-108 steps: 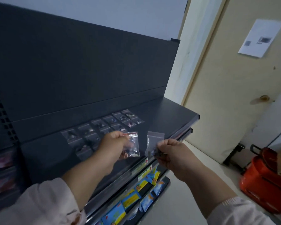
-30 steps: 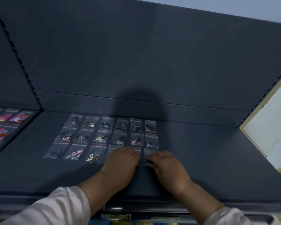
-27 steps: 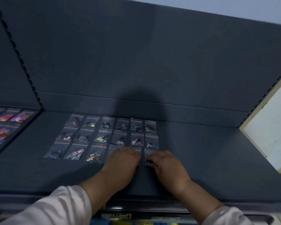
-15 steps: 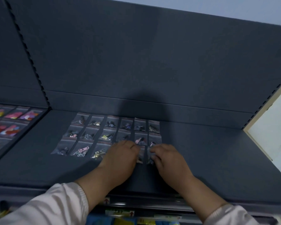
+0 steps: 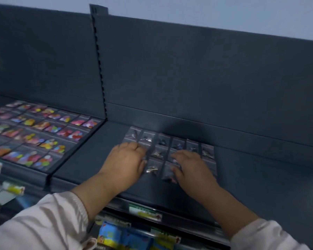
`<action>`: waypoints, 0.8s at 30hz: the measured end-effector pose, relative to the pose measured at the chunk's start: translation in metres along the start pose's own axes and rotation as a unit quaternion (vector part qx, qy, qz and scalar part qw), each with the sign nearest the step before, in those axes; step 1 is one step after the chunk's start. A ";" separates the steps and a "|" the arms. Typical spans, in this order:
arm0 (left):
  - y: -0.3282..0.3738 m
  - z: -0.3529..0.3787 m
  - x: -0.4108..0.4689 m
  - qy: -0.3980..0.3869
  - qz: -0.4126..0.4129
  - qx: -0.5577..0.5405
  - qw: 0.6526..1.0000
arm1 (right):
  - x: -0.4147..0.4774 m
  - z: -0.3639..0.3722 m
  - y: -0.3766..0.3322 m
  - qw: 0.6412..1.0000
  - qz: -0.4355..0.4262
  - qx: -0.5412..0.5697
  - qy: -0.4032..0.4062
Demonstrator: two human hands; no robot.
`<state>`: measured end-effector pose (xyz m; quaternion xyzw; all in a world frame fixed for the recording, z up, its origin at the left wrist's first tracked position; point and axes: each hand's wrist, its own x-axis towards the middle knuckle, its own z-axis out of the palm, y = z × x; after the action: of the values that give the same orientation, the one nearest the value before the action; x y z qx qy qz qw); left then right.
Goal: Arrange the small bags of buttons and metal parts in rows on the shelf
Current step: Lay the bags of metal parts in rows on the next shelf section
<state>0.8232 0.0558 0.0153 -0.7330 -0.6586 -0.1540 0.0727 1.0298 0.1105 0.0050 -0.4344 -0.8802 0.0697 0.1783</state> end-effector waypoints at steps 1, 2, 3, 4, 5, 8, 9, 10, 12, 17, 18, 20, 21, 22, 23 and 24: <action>-0.010 -0.005 -0.006 0.006 -0.010 0.002 1.000 | 0.006 0.000 -0.012 1.000 -0.009 -0.001 0.002; -0.021 -0.011 -0.012 0.011 -0.018 0.007 1.000 | 0.012 0.001 -0.025 1.000 -0.019 -0.004 0.003; -0.032 -0.016 -0.019 0.016 -0.024 0.011 1.000 | 0.018 0.002 -0.038 1.000 -0.029 -0.005 0.002; -0.043 -0.024 -0.027 0.019 -0.032 0.016 0.999 | 0.024 0.004 -0.053 0.999 -0.039 -0.006 0.002; -0.055 -0.030 -0.035 0.023 -0.041 0.021 0.999 | 0.030 0.006 -0.068 0.999 -0.049 -0.006 0.003; -0.097 -0.054 -0.063 0.022 -0.075 0.039 0.996 | 0.047 0.017 -0.122 0.997 -0.076 -0.004 0.003; -0.112 -0.062 -0.074 0.023 -0.085 0.045 0.995 | 0.052 0.021 -0.141 0.996 -0.084 -0.002 -0.001; -0.128 -0.071 -0.086 0.024 -0.095 0.049 0.994 | 0.057 0.026 -0.160 0.996 -0.092 -0.002 -0.008; -0.161 -0.085 -0.112 0.024 -0.113 0.056 0.992 | 0.066 0.038 -0.200 0.994 -0.112 -0.003 -0.017; -0.244 -0.120 -0.179 0.040 -0.159 0.078 0.983 | 0.085 0.070 -0.301 0.990 -0.140 0.010 -0.024; -0.260 -0.127 -0.192 0.044 -0.166 0.081 0.982 | 0.088 0.076 -0.321 0.988 -0.151 0.008 -0.026; -0.289 -0.142 -0.217 0.038 -0.183 0.089 0.978 | 0.095 0.085 -0.360 0.985 -0.171 0.008 -0.028; -0.302 -0.150 -0.228 0.037 -0.192 0.098 0.976 | 0.099 0.088 -0.379 0.984 -0.176 0.013 -0.029; -0.314 -0.157 -0.238 0.042 -0.201 0.105 0.973 | 0.103 0.091 -0.398 0.983 -0.180 0.021 -0.029; -0.326 -0.165 -0.248 0.050 -0.207 0.106 0.971 | 0.106 0.094 -0.415 0.982 -0.183 0.026 -0.030; -0.336 -0.171 -0.256 0.056 -0.211 0.103 0.970 | 0.110 0.097 -0.431 0.981 -0.188 0.027 -0.029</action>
<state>0.4472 -0.1980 0.0620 -0.5558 -0.8057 -0.1385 0.1506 0.6133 -0.0636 0.0629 -0.2542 -0.9486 0.0717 0.1741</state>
